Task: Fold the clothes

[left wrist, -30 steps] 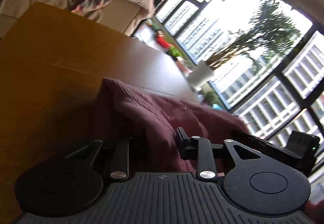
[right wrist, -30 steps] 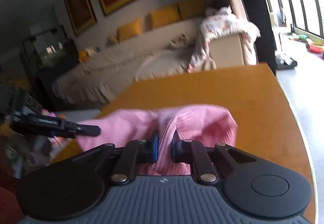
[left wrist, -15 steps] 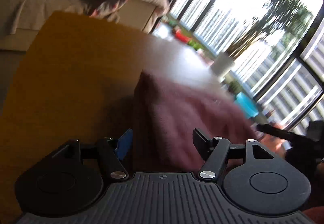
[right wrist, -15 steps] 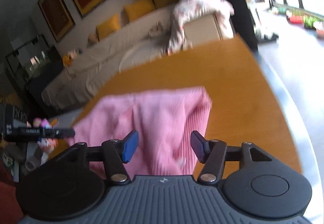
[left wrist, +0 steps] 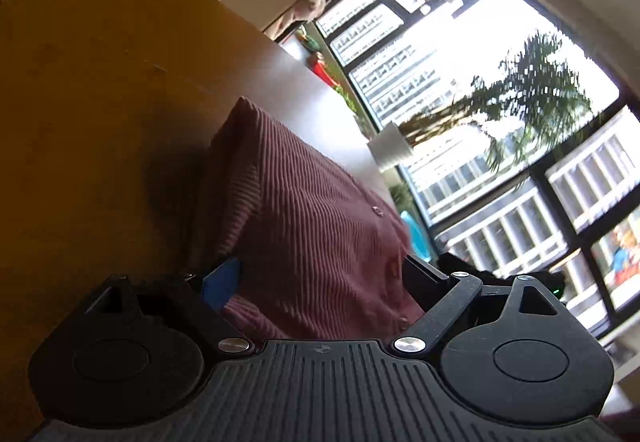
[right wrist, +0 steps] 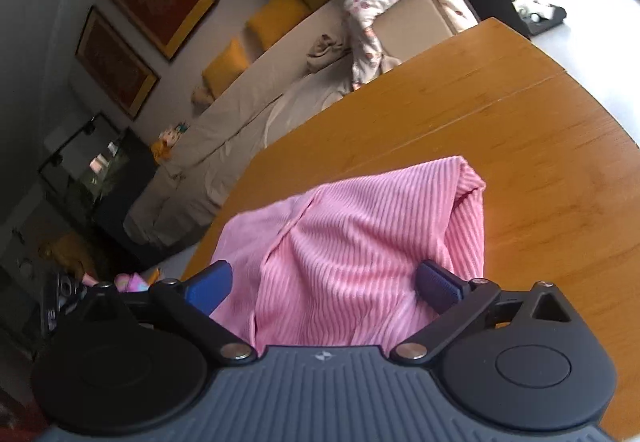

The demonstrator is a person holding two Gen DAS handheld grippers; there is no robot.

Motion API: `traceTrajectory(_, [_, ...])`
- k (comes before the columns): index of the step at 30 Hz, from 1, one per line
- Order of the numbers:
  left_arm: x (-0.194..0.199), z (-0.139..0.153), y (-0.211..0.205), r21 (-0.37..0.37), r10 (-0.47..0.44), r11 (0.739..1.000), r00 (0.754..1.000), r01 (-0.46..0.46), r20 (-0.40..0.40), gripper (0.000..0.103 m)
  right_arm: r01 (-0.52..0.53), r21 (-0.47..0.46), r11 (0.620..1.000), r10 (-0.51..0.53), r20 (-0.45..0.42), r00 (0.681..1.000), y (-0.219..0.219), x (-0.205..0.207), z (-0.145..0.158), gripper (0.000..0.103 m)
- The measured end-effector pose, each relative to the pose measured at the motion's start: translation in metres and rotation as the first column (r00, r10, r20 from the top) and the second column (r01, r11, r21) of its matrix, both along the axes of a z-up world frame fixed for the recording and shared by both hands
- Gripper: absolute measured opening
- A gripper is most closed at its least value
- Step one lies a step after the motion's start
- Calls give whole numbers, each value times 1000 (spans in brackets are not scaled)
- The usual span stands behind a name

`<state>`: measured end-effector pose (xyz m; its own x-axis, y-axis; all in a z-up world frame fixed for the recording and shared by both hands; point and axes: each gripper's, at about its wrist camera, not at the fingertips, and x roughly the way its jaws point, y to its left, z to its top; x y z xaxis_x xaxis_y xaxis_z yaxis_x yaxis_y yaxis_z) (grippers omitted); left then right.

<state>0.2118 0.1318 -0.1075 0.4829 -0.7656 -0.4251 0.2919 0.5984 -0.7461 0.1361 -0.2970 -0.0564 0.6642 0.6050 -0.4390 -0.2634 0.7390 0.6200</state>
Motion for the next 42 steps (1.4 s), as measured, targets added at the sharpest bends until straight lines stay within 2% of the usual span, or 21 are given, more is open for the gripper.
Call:
traceTrajectory(5, [14,-3,-4,-10,42,999,999,-42,4,93,2,-147,989,9,71,997,23,41,1,103])
traceTrajectory(9, [-12,9,-20,67,-61,996,996,57,69,96,7,-245,969,8,59,998,38,64,8,103])
traceTrajectory(12, [-30,17,-14,66,-93,994,991,87,98,96,-22,-304,952,43,63,997,43,61,13,103])
traceTrajectory(15, [-28,26,17,9,13,1000,994,-14,112,96,19,-353,936,39,157,987,47,36,26,103])
traceTrajectory(17, [-23,27,41,-19,110,994,988,-109,104,96,40,-385,922,65,254,965,56,18,38,103])
traceTrajectory(19, [-16,25,62,-28,206,978,975,-205,78,96,7,-437,899,128,278,952,75,8,38,103])
traceTrajectory(21, [-15,22,76,-29,264,965,962,-262,69,93,-28,-490,871,194,292,937,94,0,36,103])
traceTrajectory(23, [-20,23,76,3,285,958,953,-286,100,82,-60,-542,839,260,301,917,113,-9,35,89])
traceTrajectory(25, [-27,26,70,63,275,956,950,-286,148,72,-89,-592,801,326,306,895,132,-17,34,81])
traceTrajectory(27, [-31,30,56,114,241,957,951,-265,192,66,-115,-641,759,390,306,869,151,-26,32,61])
traceTrajectory(28, [-33,34,48,137,219,958,952,-251,211,62,-127,-664,737,421,305,854,160,-30,32,33])
traceTrajectory(29, [-35,39,38,158,196,959,953,-235,229,60,-137,-687,713,453,302,839,170,-34,31,25])
traceTrajectory(30, [-37,44,29,179,169,960,955,-216,245,57,-147,-710,689,483,298,823,179,-39,30,23])
traceTrajectory(31, [-39,48,20,193,143,961,955,-196,258,54,-156,-732,663,513,294,806,189,-43,30,15])
traceTrajectory(32, [-40,49,14,197,119,965,956,-175,267,53,-144,-712,688,493,312,812,184,-43,38,10])
traceTrajectory(34, [-42,50,1,195,70,972,956,-129,285,51,-115,-687,717,463,347,816,172,-42,53,9])
traceTrajectory(36, [-38,48,-14,150,8,987,953,-56,303,51,-125,-657,743,455,359,815,165,-43,65,9])
traceTrajectory(38, [-31,45,-32,141,-52,990,947,7,317,52,-149,-638,756,458,352,816,161,-39,71,8])
traceTrajectory(39, [-29,42,-41,143,-78,989,943,33,323,53,-160,-628,761,460,348,817,159,-37,74,3])
traceTrajectory(42, [-23,30,-50,165,-109,984,945,60,309,55,-192,-597,779,452,322,832,153,-24,74,2])
